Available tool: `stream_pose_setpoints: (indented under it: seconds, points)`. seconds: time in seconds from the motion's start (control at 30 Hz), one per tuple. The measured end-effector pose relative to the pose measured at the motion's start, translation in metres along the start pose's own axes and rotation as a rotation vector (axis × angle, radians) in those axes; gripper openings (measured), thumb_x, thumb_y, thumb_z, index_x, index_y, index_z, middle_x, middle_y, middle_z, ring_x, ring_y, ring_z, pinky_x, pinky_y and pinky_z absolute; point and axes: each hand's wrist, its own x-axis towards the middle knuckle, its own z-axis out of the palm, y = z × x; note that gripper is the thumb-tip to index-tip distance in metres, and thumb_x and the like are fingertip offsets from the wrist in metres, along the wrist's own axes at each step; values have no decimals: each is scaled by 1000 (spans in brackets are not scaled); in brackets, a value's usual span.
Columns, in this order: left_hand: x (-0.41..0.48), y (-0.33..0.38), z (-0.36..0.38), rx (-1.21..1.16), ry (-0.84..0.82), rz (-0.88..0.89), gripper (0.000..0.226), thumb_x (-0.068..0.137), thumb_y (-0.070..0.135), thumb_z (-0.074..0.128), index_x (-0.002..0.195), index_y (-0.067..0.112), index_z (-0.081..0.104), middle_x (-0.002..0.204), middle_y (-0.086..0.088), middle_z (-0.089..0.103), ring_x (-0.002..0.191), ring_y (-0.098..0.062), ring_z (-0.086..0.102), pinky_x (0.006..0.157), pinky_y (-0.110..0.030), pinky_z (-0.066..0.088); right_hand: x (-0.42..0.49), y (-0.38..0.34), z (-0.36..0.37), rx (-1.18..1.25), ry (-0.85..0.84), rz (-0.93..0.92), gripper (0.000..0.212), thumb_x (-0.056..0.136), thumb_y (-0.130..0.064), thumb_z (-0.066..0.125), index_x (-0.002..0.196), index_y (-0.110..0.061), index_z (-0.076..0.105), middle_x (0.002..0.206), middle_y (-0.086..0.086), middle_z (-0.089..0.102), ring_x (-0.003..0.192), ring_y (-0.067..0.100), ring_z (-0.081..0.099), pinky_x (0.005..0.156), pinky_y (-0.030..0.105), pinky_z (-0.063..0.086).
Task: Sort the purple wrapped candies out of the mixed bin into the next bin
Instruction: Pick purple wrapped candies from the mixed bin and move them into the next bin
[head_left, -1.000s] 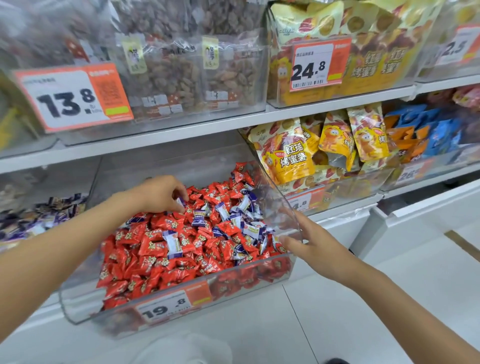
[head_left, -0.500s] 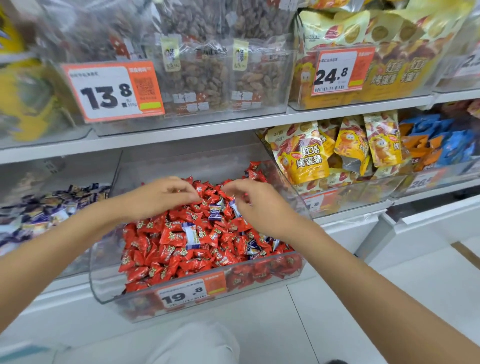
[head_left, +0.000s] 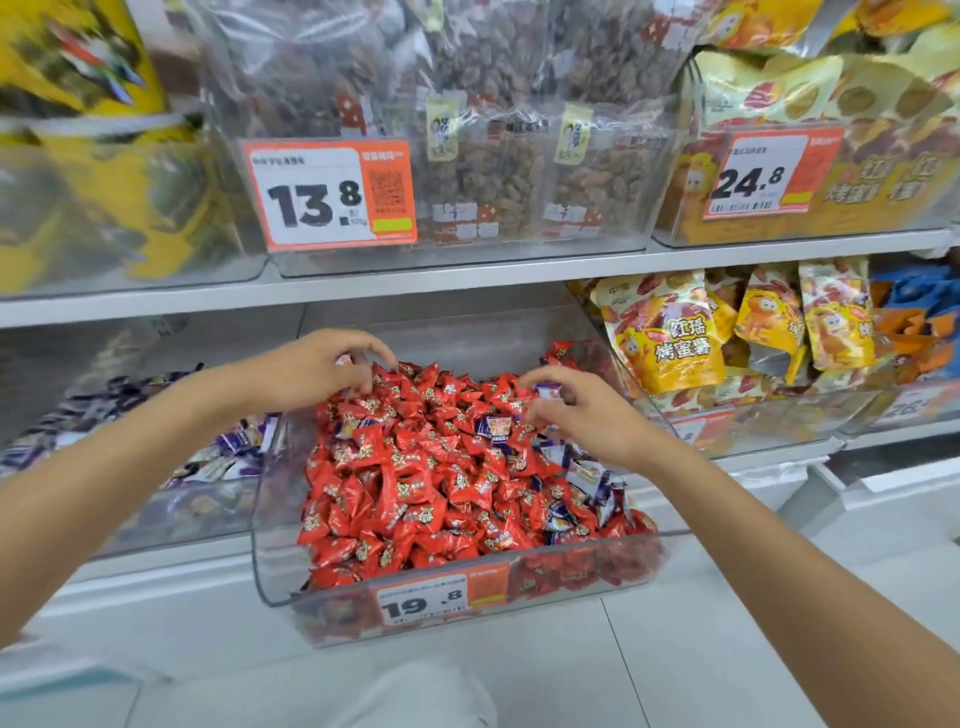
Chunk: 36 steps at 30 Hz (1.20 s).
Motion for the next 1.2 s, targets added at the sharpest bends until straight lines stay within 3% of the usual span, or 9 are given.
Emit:
stream_pose_setpoints:
  seconds: [0.13, 0.23, 0.5, 0.63, 0.7, 0.77, 0.87, 1.03, 1.2]
  points:
    - [3, -3, 5, 274, -226, -58, 29, 76, 46, 75, 102, 39, 65, 81, 9, 56, 66, -2, 50, 67, -24, 39, -14, 0, -7, 46, -12, 60, 15, 98, -10, 53, 96, -17, 67, 94, -7, 62, 77, 6, 66, 75, 32, 56]
    - [7, -4, 10, 324, -337, -108, 40, 72, 39, 82, 106, 30, 62, 77, 8, 56, 58, 0, 48, 61, -20, 37, -27, -5, -16, 69, -9, 62, 14, 98, -8, 52, 97, -11, 66, 85, 0, 65, 74, 9, 64, 72, 26, 57]
    - [4, 25, 11, 157, 59, 55, 11, 95, 24, 57, 98, 21, 67, 82, 1, 66, 63, 5, 57, 59, -13, 42, -59, -28, -62, 162, 86, 24, 17, 100, -14, 50, 104, -12, 66, 64, -1, 54, 60, 10, 55, 67, 27, 53]
    - [28, 77, 61, -124, -120, 95, 8, 98, 19, 51, 94, 22, 56, 96, -4, 66, 85, -28, 68, 65, -34, 57, -71, -13, -75, 43, 293, 24, 35, 97, 1, 43, 92, -23, 67, 67, 4, 52, 61, 19, 48, 57, 34, 43]
    - [52, 99, 97, -18, -192, 182, 11, 99, 28, 50, 98, 27, 60, 104, -1, 65, 93, -32, 63, 80, -45, 53, -79, 3, -72, 15, 346, 57, 34, 96, 2, 43, 90, -21, 68, 64, 8, 43, 59, 23, 36, 52, 29, 29]
    - [71, 119, 128, 68, -243, 253, 18, 97, 35, 55, 104, 21, 65, 103, 3, 63, 90, -20, 58, 78, -35, 48, -89, 18, -66, 58, 379, 97, 27, 96, 1, 46, 96, -11, 69, 68, 7, 48, 61, 20, 39, 54, 27, 28]
    - [93, 129, 158, 218, -364, 256, 42, 84, 48, 69, 116, 22, 64, 92, 11, 52, 86, -11, 51, 67, -23, 37, -102, 33, -61, 137, 398, 123, 25, 94, 6, 45, 99, -2, 68, 52, -24, 54, 50, -3, 44, 52, 10, 32]
    - [117, 122, 175, 474, -522, 233, 69, 79, 60, 66, 136, 23, 53, 127, -2, 51, 116, -24, 50, 83, -27, 36, -106, 49, -63, 192, 370, 97, 25, 92, 10, 45, 95, 2, 68, 48, -29, 52, 49, -6, 46, 52, 8, 33]
    - [123, 111, 184, 723, -374, 341, 47, 90, 43, 62, 130, 20, 55, 119, -8, 55, 106, -28, 53, 79, -34, 45, -108, 61, -58, 172, 287, 117, 22, 95, 4, 48, 93, -1, 69, 61, -20, 54, 54, -11, 50, 53, 5, 34]
